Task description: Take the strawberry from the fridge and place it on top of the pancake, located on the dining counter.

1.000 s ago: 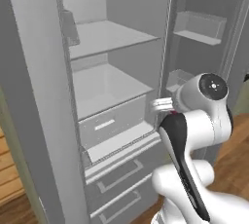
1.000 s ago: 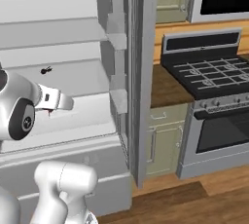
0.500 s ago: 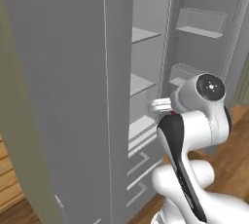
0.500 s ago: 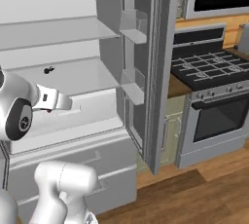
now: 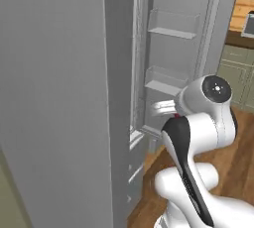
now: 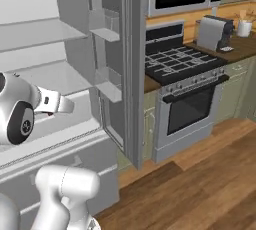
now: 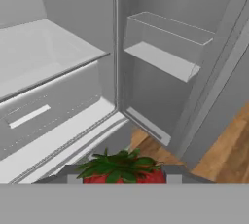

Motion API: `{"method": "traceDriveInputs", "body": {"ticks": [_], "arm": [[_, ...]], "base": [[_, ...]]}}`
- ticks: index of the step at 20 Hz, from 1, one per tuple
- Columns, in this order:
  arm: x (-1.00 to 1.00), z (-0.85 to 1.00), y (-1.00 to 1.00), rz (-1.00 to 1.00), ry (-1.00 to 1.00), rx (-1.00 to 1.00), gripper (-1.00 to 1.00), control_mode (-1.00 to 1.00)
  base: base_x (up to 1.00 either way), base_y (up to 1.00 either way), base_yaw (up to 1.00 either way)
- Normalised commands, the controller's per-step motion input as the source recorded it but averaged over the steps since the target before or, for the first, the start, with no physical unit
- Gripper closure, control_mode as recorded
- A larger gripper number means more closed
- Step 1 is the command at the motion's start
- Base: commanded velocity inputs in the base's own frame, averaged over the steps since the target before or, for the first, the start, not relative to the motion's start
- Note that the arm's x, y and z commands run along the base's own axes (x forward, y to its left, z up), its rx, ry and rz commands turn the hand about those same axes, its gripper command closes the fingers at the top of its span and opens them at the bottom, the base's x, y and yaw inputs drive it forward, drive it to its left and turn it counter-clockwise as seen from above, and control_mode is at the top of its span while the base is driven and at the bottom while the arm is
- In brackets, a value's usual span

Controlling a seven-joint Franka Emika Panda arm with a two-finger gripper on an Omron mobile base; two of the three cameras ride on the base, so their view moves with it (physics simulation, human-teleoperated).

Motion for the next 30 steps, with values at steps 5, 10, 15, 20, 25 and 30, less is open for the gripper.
{"method": "traceDriveInputs", "body": {"ticks": [5,10,15,20,25,30], "arm": [[0.0,0.0,0.0,0.0,0.0,0.0,1.0,1.0],[0.0,0.0,0.0,0.0,0.0,0.0,1.0,1.0],[0.0,0.0,0.0,0.0,0.0,0.0,1.0,1.0],[0.0,0.0,0.0,0.0,0.0,0.0,1.0,1.0],[0.0,0.0,0.0,0.0,0.0,0.0,1.0,1.0],[0.0,0.0,0.0,0.0,0.0,0.0,1.0,1.0]], "base": [[-0.52,0.06,-0.67],[-0.54,0.02,-0.68],[-0.21,-0.58,-0.61],[-0.29,-0.8,-0.57],[-0.88,-0.31,-0.45],[-1.0,0.0,-0.27]]}}
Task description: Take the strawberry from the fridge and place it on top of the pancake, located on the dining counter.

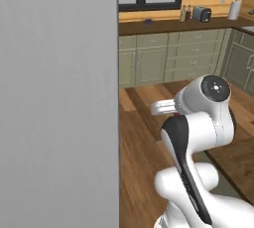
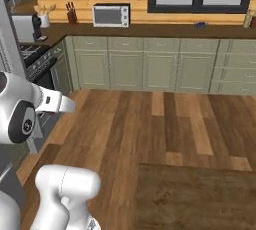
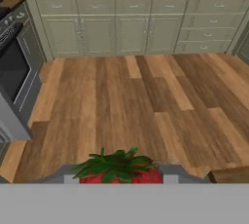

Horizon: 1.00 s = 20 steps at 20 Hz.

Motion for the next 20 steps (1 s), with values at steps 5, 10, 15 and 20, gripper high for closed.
{"method": "traceDriveInputs", "body": {"ticks": [5,10,15,20], "arm": [[0.0,0.0,0.0,0.0,0.0,0.0,1.0,1.0],[0.0,0.0,0.0,0.0,0.0,0.0,1.0,1.0],[0.0,0.0,0.0,0.0,0.0,0.0,1.0,1.0],[0.0,0.0,0.0,0.0,0.0,0.0,1.0,1.0]], "base": [[-0.93,0.19,-0.21],[-0.93,0.01,-0.26],[-0.99,-0.19,-0.22],[-0.83,-0.42,-0.19]]}}
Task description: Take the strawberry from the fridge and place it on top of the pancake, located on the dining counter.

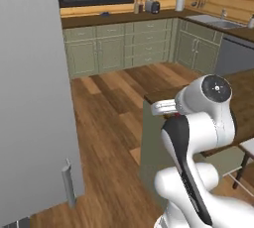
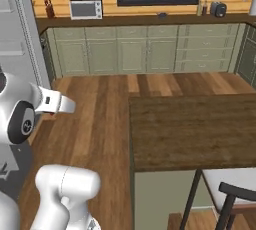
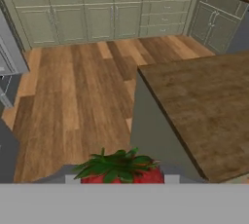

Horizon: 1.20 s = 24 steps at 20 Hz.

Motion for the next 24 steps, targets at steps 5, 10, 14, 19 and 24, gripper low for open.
{"method": "traceDriveInputs", "body": {"ticks": [5,10,14,19,24], "arm": [[0.0,0.0,0.0,0.0,0.0,0.0,1.0,1.0],[0.0,0.0,0.0,0.0,0.0,0.0,1.0,1.0],[0.0,0.0,0.0,0.0,0.0,0.0,1.0,1.0],[0.0,0.0,0.0,0.0,0.0,0.0,1.0,1.0],[0.0,0.0,0.0,0.0,0.0,0.0,1.0,1.0]], "base": [[-0.13,-0.88,-0.2],[-0.01,-1.0,-0.14],[-0.14,-1.0,-0.1],[-0.53,-1.0,-0.05],[-0.88,-1.0,-0.02]]}}
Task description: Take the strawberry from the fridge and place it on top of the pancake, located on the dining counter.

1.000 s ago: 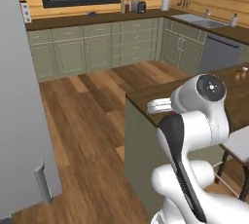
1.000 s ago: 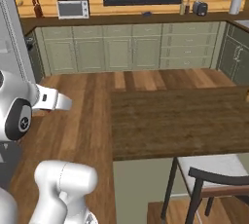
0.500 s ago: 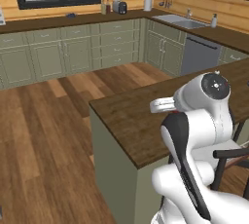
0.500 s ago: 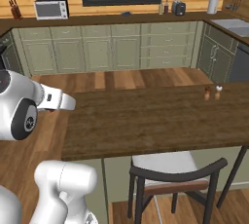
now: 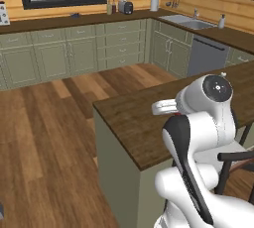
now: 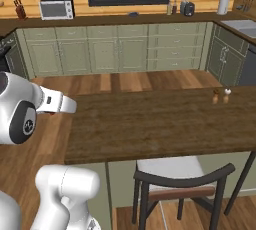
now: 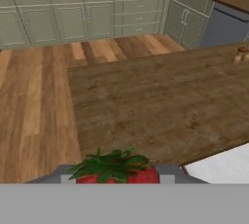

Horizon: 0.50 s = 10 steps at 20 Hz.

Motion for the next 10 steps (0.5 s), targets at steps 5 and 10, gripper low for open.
{"method": "traceDriveInputs", "body": {"ticks": [5,10], "arm": [[0.0,0.0,0.0,0.0,0.0,0.0,1.0,1.0],[0.0,0.0,0.0,0.0,0.0,0.0,1.0,1.0]], "base": [[-1.0,-0.77,-0.09],[-1.0,0.2,-0.12]]}}
